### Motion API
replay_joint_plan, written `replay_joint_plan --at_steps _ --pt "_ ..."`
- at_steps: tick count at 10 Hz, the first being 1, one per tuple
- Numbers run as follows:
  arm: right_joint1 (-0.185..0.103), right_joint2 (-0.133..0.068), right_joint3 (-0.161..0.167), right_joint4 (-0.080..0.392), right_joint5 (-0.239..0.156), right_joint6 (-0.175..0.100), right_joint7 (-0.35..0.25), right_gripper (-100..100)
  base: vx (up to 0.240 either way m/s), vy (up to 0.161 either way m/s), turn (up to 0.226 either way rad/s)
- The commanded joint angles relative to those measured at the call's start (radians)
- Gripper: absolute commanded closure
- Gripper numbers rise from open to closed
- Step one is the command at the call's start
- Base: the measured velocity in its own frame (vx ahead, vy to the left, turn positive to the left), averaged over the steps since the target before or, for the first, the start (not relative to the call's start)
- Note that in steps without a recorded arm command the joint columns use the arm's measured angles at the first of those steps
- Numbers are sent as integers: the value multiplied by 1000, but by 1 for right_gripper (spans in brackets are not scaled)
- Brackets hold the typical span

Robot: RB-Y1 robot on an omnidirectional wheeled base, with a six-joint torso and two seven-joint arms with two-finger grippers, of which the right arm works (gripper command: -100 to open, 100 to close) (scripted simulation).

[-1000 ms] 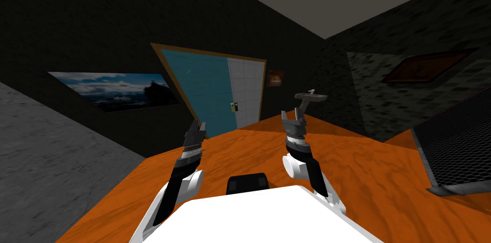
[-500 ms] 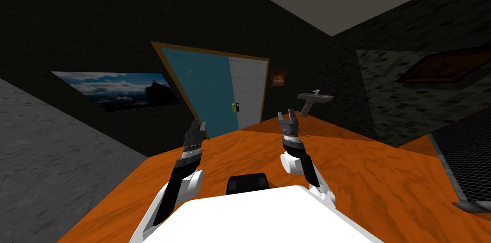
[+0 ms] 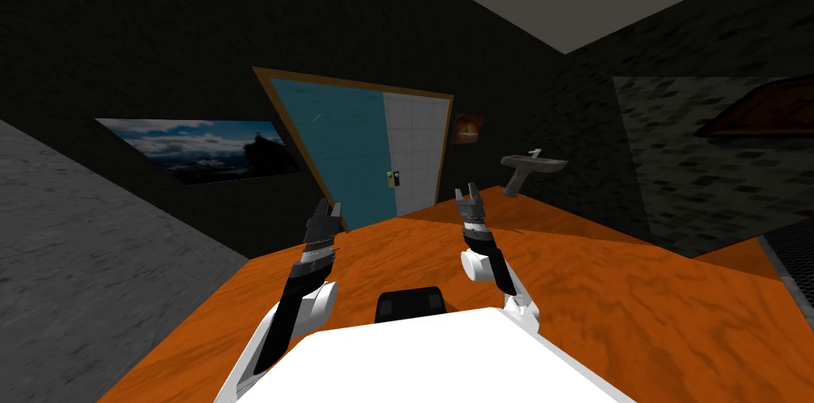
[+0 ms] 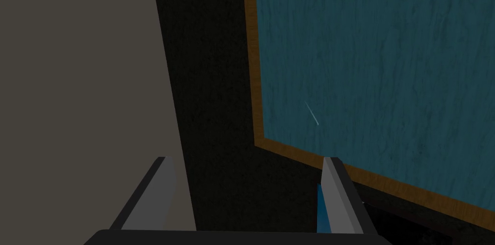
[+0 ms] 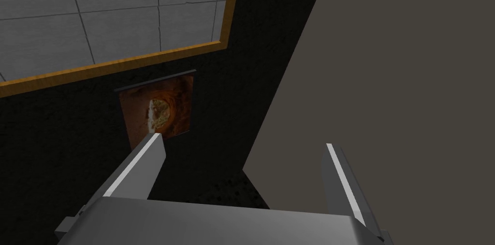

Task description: Pull the door open

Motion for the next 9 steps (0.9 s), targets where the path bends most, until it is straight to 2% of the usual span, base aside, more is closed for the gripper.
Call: replay_joint_plan --at_steps 1,9 --pt "-14 -7 2 35 -4 5 -1 -100 101 23 57" --pt "-119 -38 2 243 -27 41 -1 -100 100 35 62"
